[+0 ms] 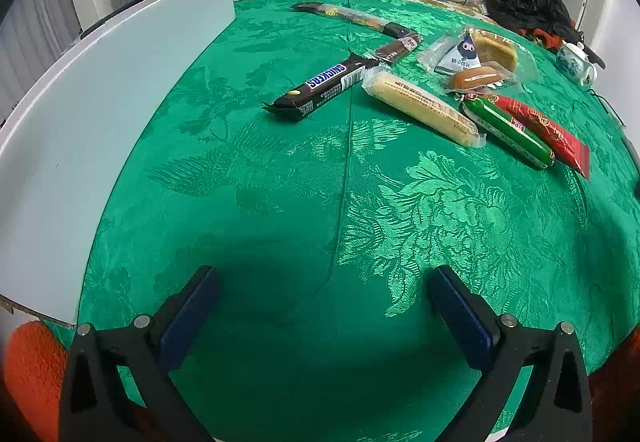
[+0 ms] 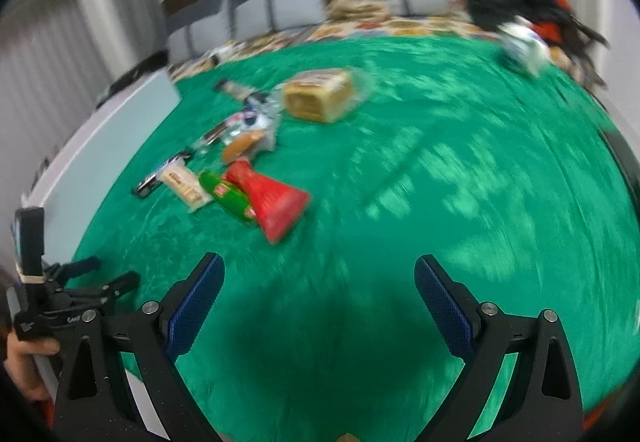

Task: Organize snacks
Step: 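Reach the right tool to the red wafer pack and close on it, then lift the red pack with the right tool while the left tool grasps the cake bar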

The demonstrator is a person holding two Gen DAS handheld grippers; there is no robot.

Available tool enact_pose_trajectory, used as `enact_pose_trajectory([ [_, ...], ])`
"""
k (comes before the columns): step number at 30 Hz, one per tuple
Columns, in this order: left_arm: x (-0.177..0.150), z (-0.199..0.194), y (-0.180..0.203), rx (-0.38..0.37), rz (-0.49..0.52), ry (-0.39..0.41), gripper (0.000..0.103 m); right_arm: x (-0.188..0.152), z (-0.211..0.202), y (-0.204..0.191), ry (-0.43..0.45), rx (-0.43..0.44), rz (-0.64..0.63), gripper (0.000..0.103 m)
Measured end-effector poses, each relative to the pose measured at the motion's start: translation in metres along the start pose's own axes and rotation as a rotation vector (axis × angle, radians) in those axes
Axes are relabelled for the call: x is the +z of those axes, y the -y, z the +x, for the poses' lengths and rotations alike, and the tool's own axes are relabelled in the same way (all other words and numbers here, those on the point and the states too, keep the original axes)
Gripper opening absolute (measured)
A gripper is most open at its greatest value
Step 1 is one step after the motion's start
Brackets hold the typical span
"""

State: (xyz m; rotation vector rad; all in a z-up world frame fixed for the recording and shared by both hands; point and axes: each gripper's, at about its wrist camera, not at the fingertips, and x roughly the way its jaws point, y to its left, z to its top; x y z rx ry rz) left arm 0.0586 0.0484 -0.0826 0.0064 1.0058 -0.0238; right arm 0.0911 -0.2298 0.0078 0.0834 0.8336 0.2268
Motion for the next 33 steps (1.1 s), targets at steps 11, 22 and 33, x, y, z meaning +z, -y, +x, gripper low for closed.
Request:
enact_pose_trajectory([
  [11, -0.004, -0.003, -0.001, -0.008, 0.007, 0.006, 0.103, 0.063, 0.093, -0.037, -0.272, 0.094, -0.207, 0.086],
  [22, -0.003, -0.002, 0.0, -0.004, 0.002, 0.004, 0.103, 0.055, 0.093, -0.047, -0.363, 0.132, -0.2, 0.037],
  [33, -0.004, -0.004, -0.001, -0.014, 0.013, -0.009, 0.103, 0.059, 0.096, -0.05, -0.31, 0.111, -0.116, 0.02],
])
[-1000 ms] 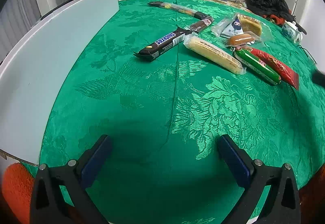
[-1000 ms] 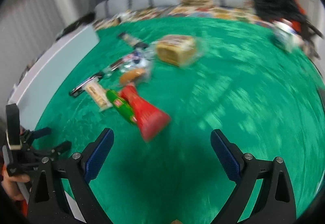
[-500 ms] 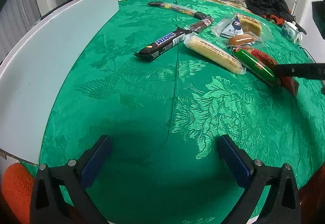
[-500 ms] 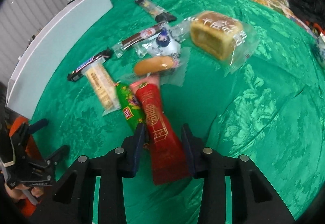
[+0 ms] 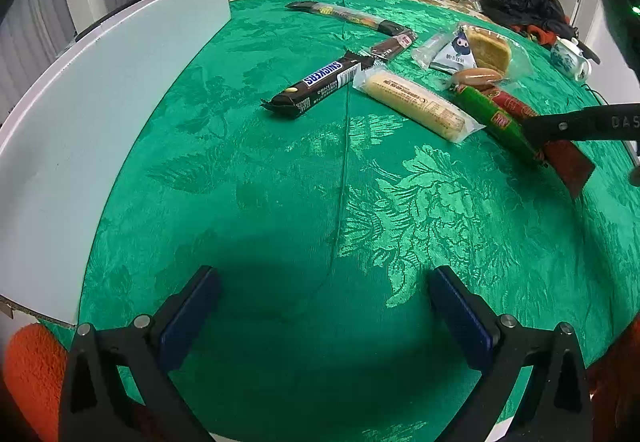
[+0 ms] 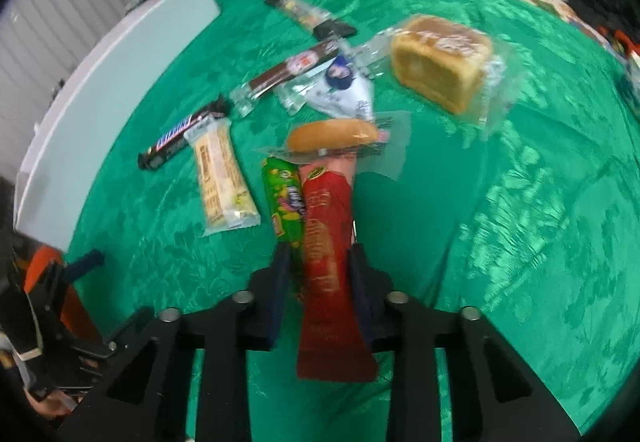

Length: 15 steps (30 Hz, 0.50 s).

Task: Organize snacks
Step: 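Lift the red pack with the right tool while the left tool grasps the cake bar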

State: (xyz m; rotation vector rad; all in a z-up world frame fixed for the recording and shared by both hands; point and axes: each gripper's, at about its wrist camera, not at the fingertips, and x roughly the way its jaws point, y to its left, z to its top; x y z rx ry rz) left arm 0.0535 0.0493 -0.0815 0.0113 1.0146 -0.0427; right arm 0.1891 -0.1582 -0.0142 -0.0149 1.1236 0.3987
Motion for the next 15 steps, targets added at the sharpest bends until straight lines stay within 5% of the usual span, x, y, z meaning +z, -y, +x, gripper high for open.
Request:
enact_pose_trajectory([
  [6, 0.0, -0.006, 0.005, -0.034, -0.015, -0.021, 0.103, -0.038, -0.024, 0.033, 0.038, 0.02, 0.124, 0.018],
  [15, 0.011, -0.01, 0.032, -0.064, 0.0, -0.039, 0.103, -0.082, -0.042, 0.056, 0.193, -0.099, 0.139, 0.027],
])
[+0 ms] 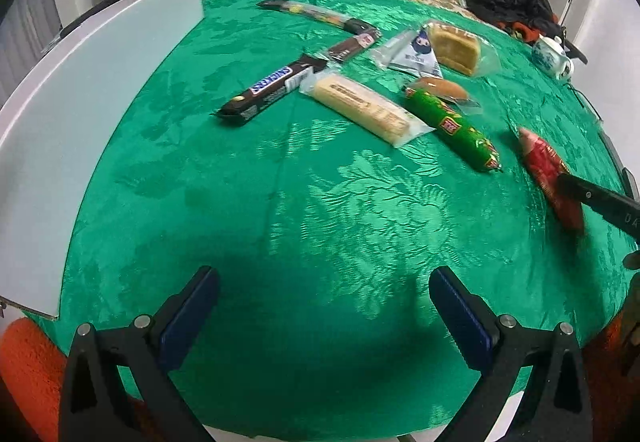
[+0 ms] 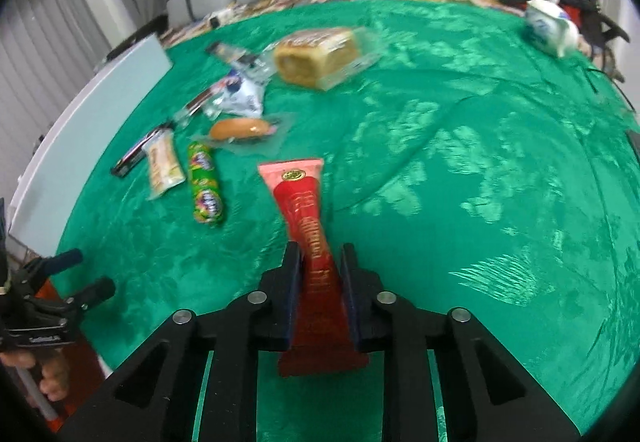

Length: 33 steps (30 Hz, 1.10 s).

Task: Organize snacks
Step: 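Lift the red pack with the right tool while the left tool grasps the cake bar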

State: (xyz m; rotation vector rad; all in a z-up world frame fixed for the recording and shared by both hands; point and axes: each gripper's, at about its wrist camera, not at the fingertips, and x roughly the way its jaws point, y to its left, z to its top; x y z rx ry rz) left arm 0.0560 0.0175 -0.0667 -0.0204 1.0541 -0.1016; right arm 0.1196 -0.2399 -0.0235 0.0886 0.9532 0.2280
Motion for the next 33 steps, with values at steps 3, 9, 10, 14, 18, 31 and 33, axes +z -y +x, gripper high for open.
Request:
enact_pose_trajectory([
  [3, 0.003, 0.001, 0.003, 0.001, -0.009, -0.015, 0.103, -0.003, 0.009, 0.003, -0.015, 0.015, -0.01, 0.032],
  [9, 0.016, 0.008, -0.002, -0.015, -0.085, -0.045, 0.103, -0.007, 0.009, 0.005, -0.002, 0.051, -0.023, 0.04],
  [10, 0.021, 0.009, -0.004, -0.02, -0.104, -0.044, 0.103, -0.008, 0.009, 0.006, 0.001, 0.058, -0.02, 0.041],
  [14, 0.048, 0.015, -0.015, -0.058, -0.223, -0.042, 0.103, -0.01, 0.008, 0.008, 0.009, 0.087, -0.004, 0.047],
  [18, 0.076, 0.027, -0.025, -0.076, -0.351, -0.057, 0.103, -0.01, 0.007, 0.007, 0.013, 0.1, -0.001, 0.053],
  [31, 0.134, 0.082, -0.007, -0.009, -0.216, -0.111, 0.102, -0.013, 0.007, 0.005, 0.018, 0.107, -0.01, 0.058],
  [33, 0.136, 0.074, -0.02, -0.03, -0.233, -0.097, 0.102, -0.012, 0.007, 0.006, 0.017, 0.112, -0.001, 0.058],
])
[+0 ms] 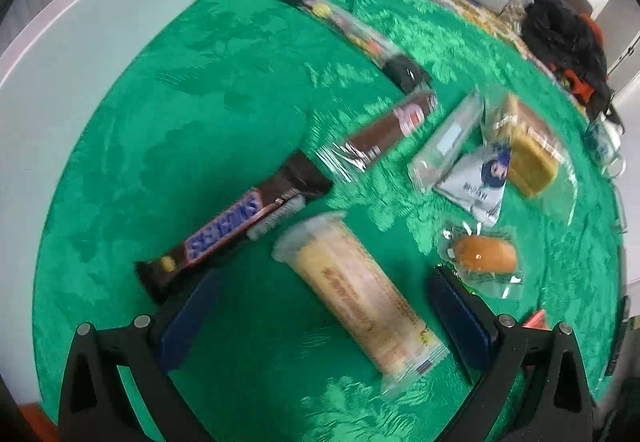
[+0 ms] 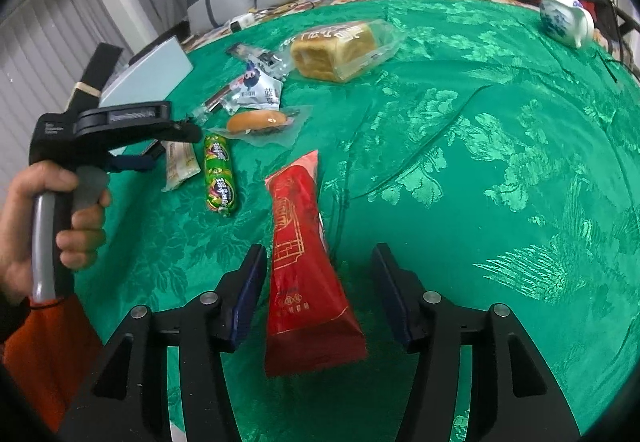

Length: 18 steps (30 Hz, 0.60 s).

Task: Organize snacks
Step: 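Lift the red pack with the right tool while the left tool grasps the cake bar, then carry both snacks to the white box and open both tools over it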

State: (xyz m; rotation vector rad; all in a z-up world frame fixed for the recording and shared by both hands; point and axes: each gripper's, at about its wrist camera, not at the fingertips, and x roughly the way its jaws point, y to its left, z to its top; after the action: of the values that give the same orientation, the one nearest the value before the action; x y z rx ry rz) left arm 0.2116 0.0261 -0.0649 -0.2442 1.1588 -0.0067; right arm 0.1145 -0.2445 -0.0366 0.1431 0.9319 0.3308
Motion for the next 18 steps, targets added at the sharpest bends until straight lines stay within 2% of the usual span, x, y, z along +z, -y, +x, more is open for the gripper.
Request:
enact_pose_trajectory([
  [3, 0.005, -0.017, -0.02, -0.01, -0.037, 0.028, 0.102, 0.001, 0.0, 0.003, -0.001, 0.014, 0.025, 0.059],
  [6, 0.003, -0.024, -0.032, -0.008, -0.078, 0.022, 0.102, 0.003, 0.0, 0.005, -0.001, 0.026, 0.049, 0.06],
  [10, -0.004, -0.018, -0.025, -0.031, -0.091, -0.021, 0.087, 0.003, 0.001, 0.005, -0.001, 0.023, 0.047, 0.06],
  [11, -0.005, -0.014, -0.016, -0.031, -0.084, -0.033, 0.087, 0.003, 0.001, 0.004, 0.0, 0.021, 0.044, 0.06],
  [15, -0.003, 0.006, 0.01, 0.019, -0.101, -0.042, 0.087, 0.003, 0.001, 0.003, 0.001, 0.014, 0.033, 0.06],
  [17, -0.001, 0.009, 0.023, 0.081, -0.08, -0.022, 0.082, 0.002, 0.001, 0.003, 0.001, 0.015, 0.03, 0.06],
  [18, -0.001, 0.009, 0.03, 0.129, -0.037, -0.019, 0.071, 0.002, 0.001, 0.003, 0.0, 0.016, 0.03, 0.06],
])
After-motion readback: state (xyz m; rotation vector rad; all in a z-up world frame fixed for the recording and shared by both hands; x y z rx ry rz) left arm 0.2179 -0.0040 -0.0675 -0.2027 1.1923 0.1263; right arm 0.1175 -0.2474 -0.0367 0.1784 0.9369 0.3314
